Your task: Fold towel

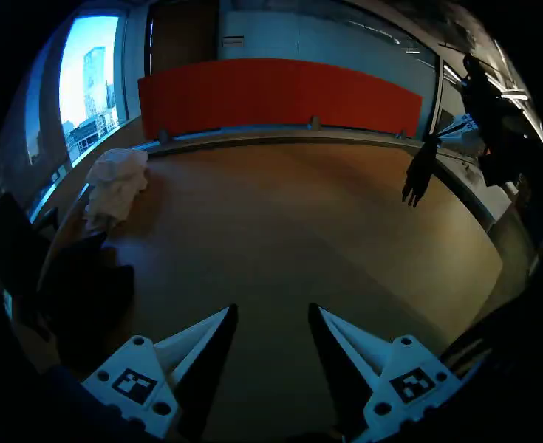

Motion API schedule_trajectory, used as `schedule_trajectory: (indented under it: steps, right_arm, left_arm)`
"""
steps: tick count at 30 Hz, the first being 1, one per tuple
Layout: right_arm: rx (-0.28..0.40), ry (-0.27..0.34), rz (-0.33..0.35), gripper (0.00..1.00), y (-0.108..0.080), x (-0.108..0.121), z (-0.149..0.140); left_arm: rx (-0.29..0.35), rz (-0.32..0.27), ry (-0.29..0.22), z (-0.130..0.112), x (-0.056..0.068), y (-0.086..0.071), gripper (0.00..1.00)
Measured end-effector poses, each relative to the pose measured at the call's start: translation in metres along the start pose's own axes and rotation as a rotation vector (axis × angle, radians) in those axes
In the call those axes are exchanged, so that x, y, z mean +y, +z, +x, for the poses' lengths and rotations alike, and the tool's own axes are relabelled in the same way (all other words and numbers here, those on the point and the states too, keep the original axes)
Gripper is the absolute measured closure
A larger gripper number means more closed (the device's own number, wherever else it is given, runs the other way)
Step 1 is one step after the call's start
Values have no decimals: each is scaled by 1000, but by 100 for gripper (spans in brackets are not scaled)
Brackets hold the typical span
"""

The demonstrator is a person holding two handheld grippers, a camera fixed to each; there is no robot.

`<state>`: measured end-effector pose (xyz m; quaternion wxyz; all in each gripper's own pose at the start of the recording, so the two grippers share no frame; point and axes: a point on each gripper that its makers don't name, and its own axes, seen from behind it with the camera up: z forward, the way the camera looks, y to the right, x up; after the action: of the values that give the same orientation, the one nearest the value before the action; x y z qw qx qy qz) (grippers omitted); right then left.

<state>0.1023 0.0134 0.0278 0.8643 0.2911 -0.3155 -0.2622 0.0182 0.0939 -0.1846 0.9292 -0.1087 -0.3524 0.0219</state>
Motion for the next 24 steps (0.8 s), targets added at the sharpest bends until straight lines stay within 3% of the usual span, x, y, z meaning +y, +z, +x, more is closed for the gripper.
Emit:
schedule_trajectory:
  steps: [24]
  right_arm:
    - [-91, 86, -77, 95, -17, 109, -86]
  left_arm:
    - [-19, 19, 0, 12, 24, 10, 30]
